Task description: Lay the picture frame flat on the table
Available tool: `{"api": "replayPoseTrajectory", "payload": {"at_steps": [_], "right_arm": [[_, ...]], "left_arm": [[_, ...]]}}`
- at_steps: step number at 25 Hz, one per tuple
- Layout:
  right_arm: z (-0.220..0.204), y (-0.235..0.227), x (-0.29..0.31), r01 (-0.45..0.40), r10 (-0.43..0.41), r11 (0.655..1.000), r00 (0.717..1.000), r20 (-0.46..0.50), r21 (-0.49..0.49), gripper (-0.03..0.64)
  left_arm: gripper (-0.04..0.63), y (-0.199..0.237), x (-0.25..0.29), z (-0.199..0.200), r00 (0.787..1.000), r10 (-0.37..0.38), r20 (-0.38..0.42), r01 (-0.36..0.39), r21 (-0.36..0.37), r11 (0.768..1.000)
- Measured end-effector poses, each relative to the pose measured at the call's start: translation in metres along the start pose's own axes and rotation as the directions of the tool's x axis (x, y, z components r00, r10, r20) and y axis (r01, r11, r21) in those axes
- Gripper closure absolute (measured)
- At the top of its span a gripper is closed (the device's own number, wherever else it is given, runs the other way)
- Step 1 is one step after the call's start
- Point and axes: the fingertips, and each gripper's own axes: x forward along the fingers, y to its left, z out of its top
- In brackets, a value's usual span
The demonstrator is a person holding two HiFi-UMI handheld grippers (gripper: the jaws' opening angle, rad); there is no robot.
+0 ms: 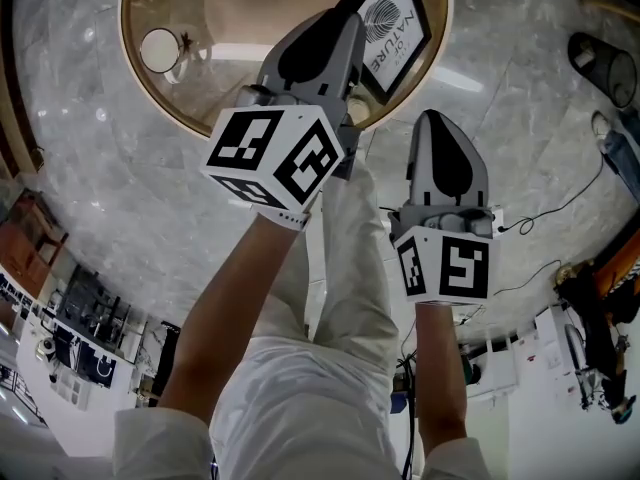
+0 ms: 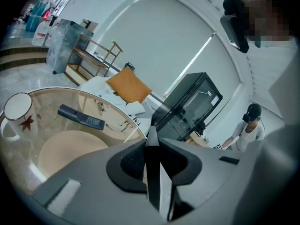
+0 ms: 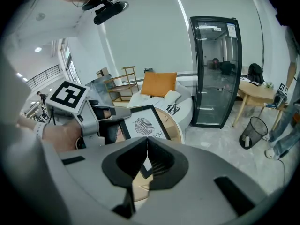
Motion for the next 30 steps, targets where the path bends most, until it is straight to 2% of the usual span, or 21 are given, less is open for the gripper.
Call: {"api": "replayPoseTrajectory", "payload": {"at_steps": [12, 18, 30], "right_arm": [[-0.004, 0.008, 0.013, -0.011, 0.011, 1.0, 1.0, -0.013, -0.016, 0.611], [-0.006, 0.02, 0.022, -0.022, 0.022, 0.999, 0.999, -0.024, -0.027, 0.611], [-0.021, 0.039, 0.027, -0.052, 0.051, 0.998, 0.998, -0.044, -0.023, 0.611]], "left_arm": [[0.508, 0.043, 0.001, -0.007, 0.998, 0.05, -0.033, -0.047, 0.067, 0.997], [0.5, 0.076, -0.004, -0.017, 0.995, 0.081, -0.054, -0.08, 0.018, 0.997], [0.483, 0.101, 0.001, -0.033, 0.993, 0.084, -0.079, -0.084, -0.003, 0.996]]}}
